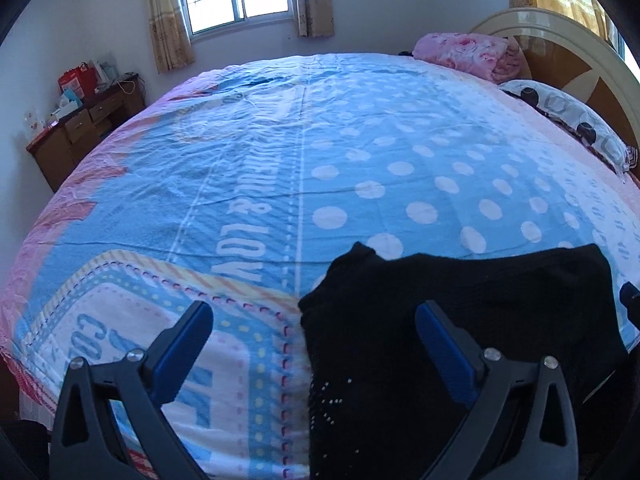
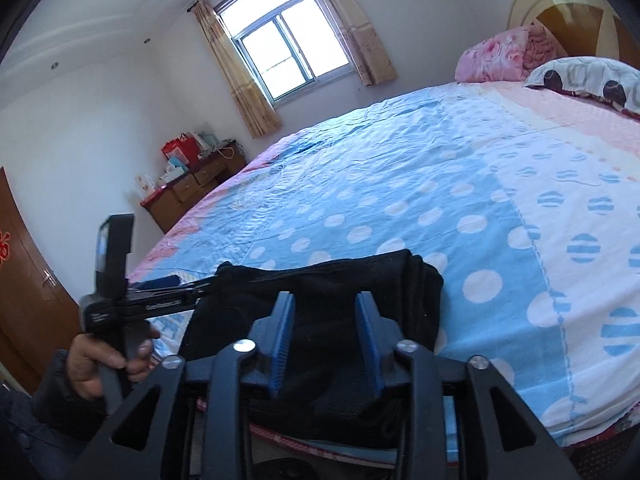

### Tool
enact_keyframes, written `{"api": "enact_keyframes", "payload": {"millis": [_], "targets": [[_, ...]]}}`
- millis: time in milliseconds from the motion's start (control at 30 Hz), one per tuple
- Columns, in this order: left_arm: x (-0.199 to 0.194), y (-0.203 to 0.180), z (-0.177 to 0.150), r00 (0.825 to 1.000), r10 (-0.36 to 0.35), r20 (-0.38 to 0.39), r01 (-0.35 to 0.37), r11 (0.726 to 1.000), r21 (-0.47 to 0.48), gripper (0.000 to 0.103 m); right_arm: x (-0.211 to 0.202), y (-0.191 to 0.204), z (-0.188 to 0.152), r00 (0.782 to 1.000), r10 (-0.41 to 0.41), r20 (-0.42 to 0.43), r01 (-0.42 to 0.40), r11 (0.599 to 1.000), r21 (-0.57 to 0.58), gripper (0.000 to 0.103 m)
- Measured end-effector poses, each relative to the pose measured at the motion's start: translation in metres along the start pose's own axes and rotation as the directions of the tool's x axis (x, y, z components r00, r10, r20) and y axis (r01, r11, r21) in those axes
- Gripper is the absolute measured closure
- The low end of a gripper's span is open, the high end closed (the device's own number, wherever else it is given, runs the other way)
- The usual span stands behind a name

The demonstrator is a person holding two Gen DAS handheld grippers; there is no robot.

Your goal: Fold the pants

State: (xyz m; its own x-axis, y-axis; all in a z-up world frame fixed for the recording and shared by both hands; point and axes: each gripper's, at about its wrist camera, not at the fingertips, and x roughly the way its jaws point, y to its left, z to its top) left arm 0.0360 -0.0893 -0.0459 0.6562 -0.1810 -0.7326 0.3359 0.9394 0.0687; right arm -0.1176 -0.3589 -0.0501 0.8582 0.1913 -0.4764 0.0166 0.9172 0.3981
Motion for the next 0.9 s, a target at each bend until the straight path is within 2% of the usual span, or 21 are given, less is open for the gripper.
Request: {"api": "enact_keyframes", "payload": {"millis": [100,200,400,567,633,733,833,900], "targets": [[-0.008,-0.002,-0.01,1.0,-0.002,0.002,0.002,0.999,0.035,0.0,0.009,0.005,-0.002,0.999,-0.012,-0.03,0.011,1.0,-0.027,0.06],[-0.014,-0.005,-0.019,1.0,0.003,0.003,-0.003,0.998,0.058,0.0,0.015,0.007,-0.008,0.997,-0.063,-0.053,0.06,0.996,-0.059,0.06],[-0.019,-0.005,-0.025,1.0,0.006,-0.007,-0.005,0.998,0.062,0.0,0.029,-0.002,-0.014,0.989,-0.102,-0.109,0.1,0.995,-0.026,0.06],[-0.029,-0.009,-0.028,1.0,0.008,0.006,-0.009,0.996,0.087,0.0,0.03,0.011,-0.007,0.976,-0.153,-0.155,0.15,0.988,-0.031,0.06],[-0.032,-0.013,-0.03,1.0,-0.007,0.012,0.006,0.995,0.104,0.0,0.025,0.019,0.0,0.976,-0.144,-0.166,0.143,0.99,-0.018,0.06],[-0.035,-0.017,-0.03,1.0,-0.013,0.019,0.011,0.993,0.117,0.0,0.012,0.032,0.013,0.984,-0.106,-0.141,0.108,0.994,0.006,0.06],[-0.033,-0.015,-0.029,1.0,-0.024,0.016,0.022,0.993,0.113,0.0,0.001,0.041,0.022,0.988,-0.123,-0.096,0.122,0.992,-0.017,0.057],[-0.028,-0.013,-0.03,0.999,-0.042,0.005,0.041,0.994,0.102,0.0,-0.006,0.038,0.023,0.985,-0.168,-0.037,0.167,0.985,-0.032,0.042]]}}
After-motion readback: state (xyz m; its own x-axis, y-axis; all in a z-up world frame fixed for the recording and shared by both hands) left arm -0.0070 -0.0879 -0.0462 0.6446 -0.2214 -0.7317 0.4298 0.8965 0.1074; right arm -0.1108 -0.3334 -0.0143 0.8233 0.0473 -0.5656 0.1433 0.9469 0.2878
